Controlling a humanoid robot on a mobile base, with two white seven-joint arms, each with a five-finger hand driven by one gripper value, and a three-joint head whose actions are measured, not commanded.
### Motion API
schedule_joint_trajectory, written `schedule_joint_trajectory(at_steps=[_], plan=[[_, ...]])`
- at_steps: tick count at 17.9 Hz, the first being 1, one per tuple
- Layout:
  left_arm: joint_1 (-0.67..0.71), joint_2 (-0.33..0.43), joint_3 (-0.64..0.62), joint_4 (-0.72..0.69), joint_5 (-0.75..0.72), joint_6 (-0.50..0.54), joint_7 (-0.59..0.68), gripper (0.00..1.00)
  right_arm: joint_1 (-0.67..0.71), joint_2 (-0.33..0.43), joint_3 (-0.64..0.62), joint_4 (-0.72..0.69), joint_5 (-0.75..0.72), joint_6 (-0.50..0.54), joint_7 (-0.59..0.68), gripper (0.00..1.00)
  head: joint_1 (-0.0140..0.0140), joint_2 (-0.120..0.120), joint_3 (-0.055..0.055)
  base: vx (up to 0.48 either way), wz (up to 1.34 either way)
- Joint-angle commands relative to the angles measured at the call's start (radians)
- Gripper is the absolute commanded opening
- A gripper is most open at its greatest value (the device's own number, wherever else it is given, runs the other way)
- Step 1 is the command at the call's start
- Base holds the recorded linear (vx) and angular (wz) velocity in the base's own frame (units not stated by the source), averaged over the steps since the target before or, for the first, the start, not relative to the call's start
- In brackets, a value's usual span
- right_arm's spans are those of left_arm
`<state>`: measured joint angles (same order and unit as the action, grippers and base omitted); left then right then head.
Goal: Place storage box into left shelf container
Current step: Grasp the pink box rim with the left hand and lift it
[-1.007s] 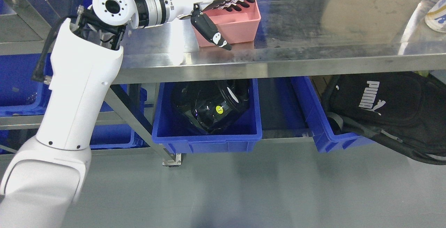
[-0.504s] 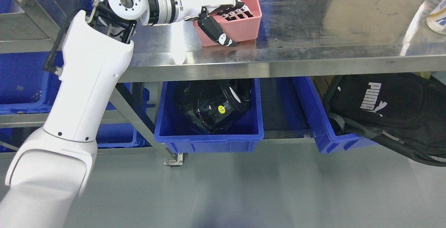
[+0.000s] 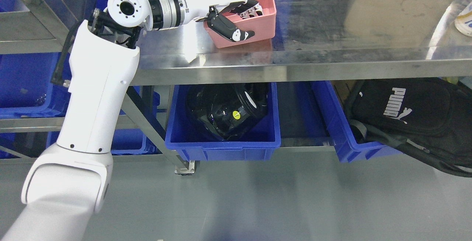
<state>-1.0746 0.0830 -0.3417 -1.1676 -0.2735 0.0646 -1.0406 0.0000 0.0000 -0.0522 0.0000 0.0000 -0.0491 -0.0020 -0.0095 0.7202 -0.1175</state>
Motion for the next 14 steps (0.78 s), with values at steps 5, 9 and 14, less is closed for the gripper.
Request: schedule_joint_trajectory(at_steps=[5,9,14], plan=[[0.168,-0.066,0.339,0.011,0.483,-0.054,0.019,0.0,-0.003,-0.017,0.0,-0.017,-0.021,0.0,0.0,1.0,0.0,0.0,0.0,0.004,0.03],[0.176,-0.066,0.333,-0.03,0.707,-0.106,0.045,0.0,-0.003,-0.017,0.0,-0.017,-0.021,0.0,0.0,1.0,0.0,0.0,0.0,0.019,0.08],[0.215,-0.066,0.333,-0.032,0.872,-0.187,0.053,0.0,-0.003,-0.017,0.0,-0.017,-0.021,0.0,0.0,1.0,0.0,0.0,0.0,0.015,-0.02]])
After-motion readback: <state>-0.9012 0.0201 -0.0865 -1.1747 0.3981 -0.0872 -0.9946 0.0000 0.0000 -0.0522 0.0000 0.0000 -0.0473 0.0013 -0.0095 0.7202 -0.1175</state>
